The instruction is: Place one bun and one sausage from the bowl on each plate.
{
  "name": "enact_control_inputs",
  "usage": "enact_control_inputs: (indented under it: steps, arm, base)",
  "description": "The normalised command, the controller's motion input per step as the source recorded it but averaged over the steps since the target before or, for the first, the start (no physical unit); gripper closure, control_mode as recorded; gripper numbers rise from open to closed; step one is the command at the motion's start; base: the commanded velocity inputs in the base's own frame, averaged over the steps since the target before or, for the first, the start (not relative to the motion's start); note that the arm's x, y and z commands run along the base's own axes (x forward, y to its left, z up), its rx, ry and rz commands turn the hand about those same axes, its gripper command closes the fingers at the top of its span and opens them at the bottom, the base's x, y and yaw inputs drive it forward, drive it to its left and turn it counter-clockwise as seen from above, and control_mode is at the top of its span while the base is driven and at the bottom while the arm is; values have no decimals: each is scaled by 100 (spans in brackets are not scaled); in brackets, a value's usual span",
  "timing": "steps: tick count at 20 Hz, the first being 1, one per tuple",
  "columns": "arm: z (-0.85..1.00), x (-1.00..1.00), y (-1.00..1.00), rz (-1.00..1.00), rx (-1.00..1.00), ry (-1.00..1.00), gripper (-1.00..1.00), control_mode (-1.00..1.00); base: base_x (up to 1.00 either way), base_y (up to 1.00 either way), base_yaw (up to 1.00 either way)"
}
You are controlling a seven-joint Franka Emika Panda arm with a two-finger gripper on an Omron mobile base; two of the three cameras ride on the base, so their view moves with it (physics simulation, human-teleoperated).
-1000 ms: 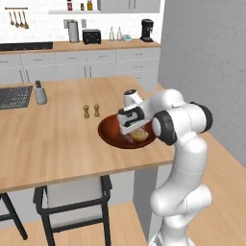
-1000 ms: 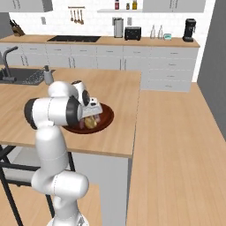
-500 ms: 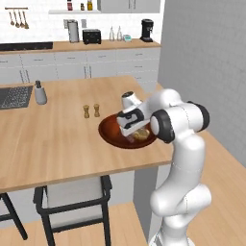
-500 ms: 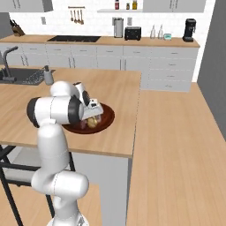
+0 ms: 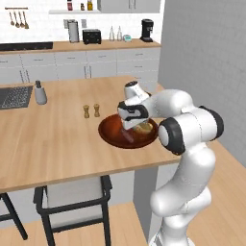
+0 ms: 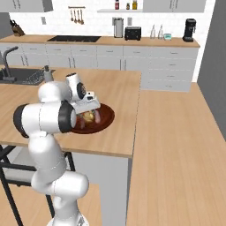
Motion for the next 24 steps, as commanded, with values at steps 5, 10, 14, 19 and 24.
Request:
enact_control_inputs:
  steps: [5,10,14,19,24]
  arm:
    - [26,-60,-21,0,17,-15,100,100]
    - [0,0,0,0,0,0,100,100]
    - [0,0,0,0,0,0,100,100]
    - [0,0,0,0,0,0,100,100]
    - [0,0,0,0,0,0,100,100]
  base:
    - [-40,-3,0]
    - [-97,62,0]
    - [-58,100,0]
    - [-16,100,0]
    - [0,100,0]
